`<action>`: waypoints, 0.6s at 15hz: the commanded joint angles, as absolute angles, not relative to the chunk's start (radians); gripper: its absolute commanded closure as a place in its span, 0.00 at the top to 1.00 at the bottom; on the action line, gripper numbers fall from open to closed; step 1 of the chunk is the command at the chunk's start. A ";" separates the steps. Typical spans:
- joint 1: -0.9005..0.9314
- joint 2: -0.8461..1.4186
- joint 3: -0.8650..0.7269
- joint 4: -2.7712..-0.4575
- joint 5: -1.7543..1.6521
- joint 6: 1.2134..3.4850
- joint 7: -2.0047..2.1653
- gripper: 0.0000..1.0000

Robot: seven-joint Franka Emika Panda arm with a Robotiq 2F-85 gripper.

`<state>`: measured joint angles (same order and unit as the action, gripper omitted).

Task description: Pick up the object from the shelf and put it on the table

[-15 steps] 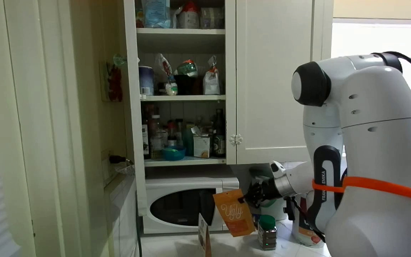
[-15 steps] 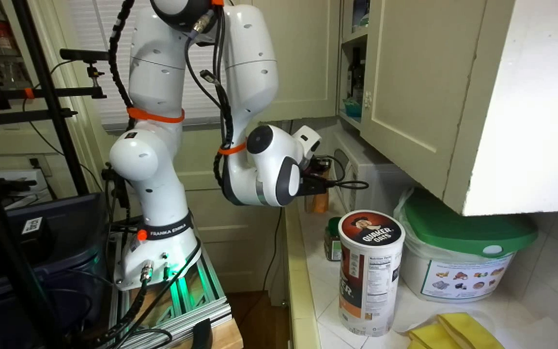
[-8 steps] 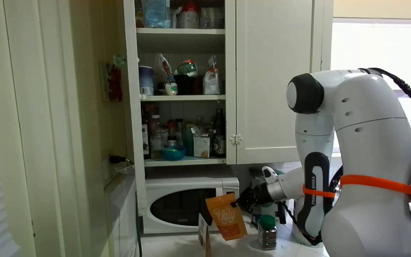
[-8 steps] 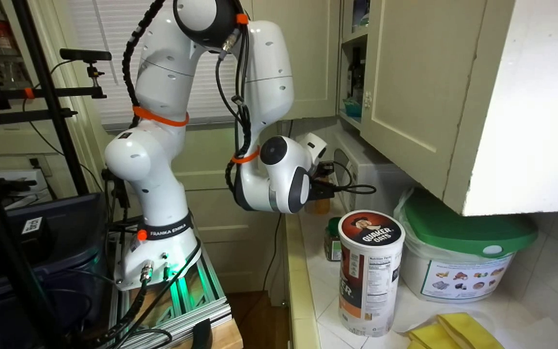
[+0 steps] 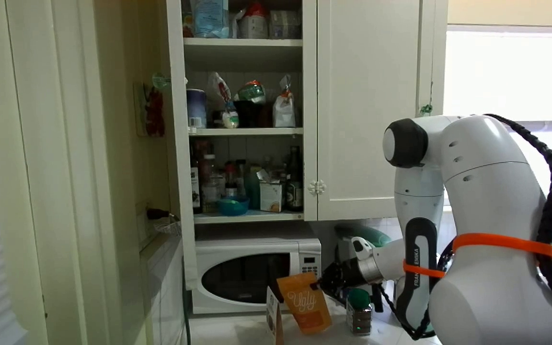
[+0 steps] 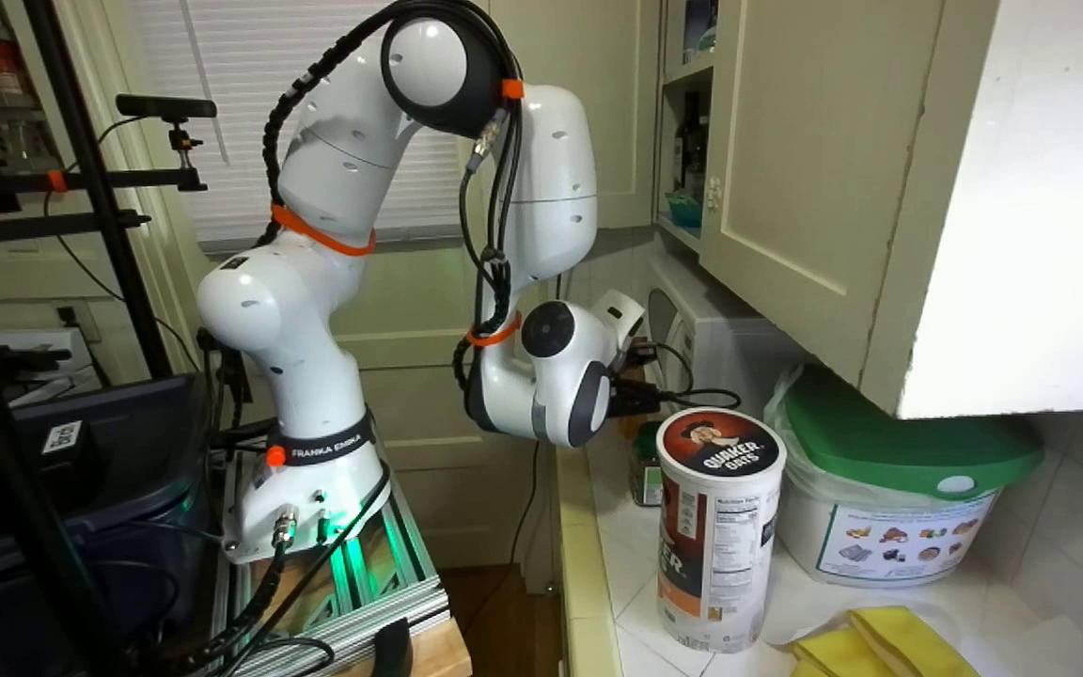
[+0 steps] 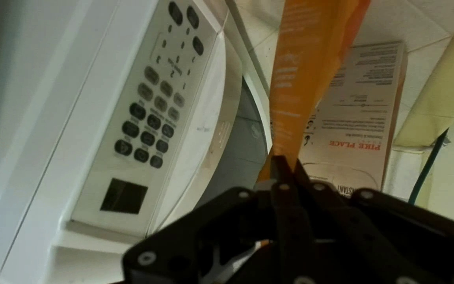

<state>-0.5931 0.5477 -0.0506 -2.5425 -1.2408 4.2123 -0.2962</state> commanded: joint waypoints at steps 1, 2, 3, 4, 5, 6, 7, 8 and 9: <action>-0.598 0.600 -0.051 -2.532 -1.228 4.268 -0.409 0.27; -0.595 0.582 -0.049 -2.543 -1.241 4.267 -0.395 0.34; -0.591 0.545 -0.046 -2.568 -1.244 4.264 -0.384 0.41; -0.587 0.513 -0.044 -2.590 -1.249 4.255 -0.372 0.48; -0.581 0.460 -0.042 -2.626 -1.250 4.239 -0.353 0.56; -0.511 0.408 -0.094 -2.659 -1.241 4.255 -0.322 0.63; -0.558 0.359 -0.042 -2.693 -1.238 4.220 -0.330 0.72; -0.467 0.286 -0.114 -2.728 -1.225 4.219 -0.295 0.79; -0.444 0.233 -0.124 -2.756 -1.207 4.195 -0.292 0.86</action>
<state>-0.5406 0.4294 -0.0518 -2.6209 -1.2467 4.2159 -0.2911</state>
